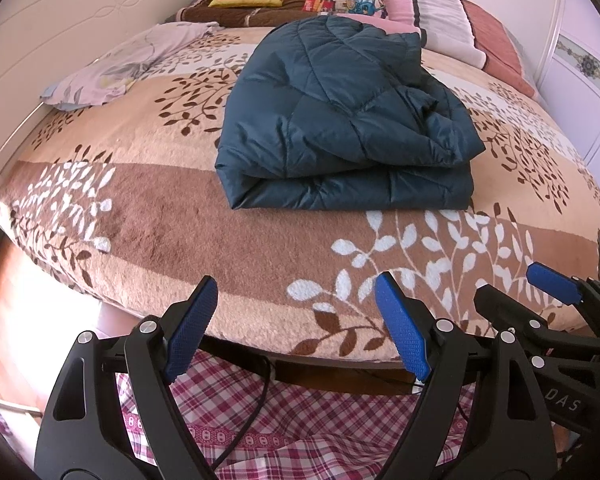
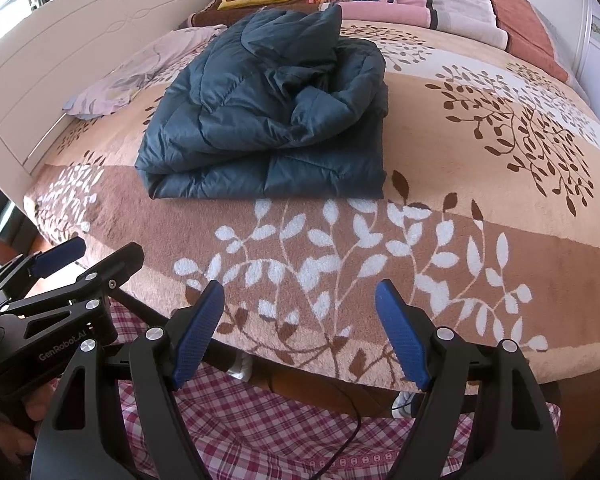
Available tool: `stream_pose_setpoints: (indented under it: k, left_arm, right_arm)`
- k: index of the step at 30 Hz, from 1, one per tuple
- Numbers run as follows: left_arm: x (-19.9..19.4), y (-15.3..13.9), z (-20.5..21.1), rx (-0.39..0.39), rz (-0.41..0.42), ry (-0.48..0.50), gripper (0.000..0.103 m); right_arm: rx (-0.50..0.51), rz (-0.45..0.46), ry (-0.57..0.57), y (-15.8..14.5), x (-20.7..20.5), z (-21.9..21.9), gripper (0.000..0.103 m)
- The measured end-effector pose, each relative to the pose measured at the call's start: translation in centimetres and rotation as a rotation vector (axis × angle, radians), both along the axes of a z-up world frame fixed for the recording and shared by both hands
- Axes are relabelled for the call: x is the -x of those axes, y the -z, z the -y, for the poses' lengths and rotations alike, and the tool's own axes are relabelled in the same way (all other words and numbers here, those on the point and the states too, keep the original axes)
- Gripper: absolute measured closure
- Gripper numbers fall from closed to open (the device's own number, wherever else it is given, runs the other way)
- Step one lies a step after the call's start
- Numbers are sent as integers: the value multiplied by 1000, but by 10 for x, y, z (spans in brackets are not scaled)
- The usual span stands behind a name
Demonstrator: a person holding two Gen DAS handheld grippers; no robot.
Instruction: Fold large clothes
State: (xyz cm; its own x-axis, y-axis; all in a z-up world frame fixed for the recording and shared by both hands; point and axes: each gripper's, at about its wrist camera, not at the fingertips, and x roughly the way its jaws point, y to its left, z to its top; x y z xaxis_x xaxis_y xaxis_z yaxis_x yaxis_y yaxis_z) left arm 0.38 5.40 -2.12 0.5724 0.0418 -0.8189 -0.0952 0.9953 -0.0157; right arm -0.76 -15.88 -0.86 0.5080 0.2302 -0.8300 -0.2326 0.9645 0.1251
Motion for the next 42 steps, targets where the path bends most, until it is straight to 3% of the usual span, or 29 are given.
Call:
stream_pose_setpoints:
  k: [42]
  left_arm:
    - [1, 0, -2, -1, -1, -2, 23]
  right_arm:
    - [5, -8, -1, 2, 1, 2, 27]
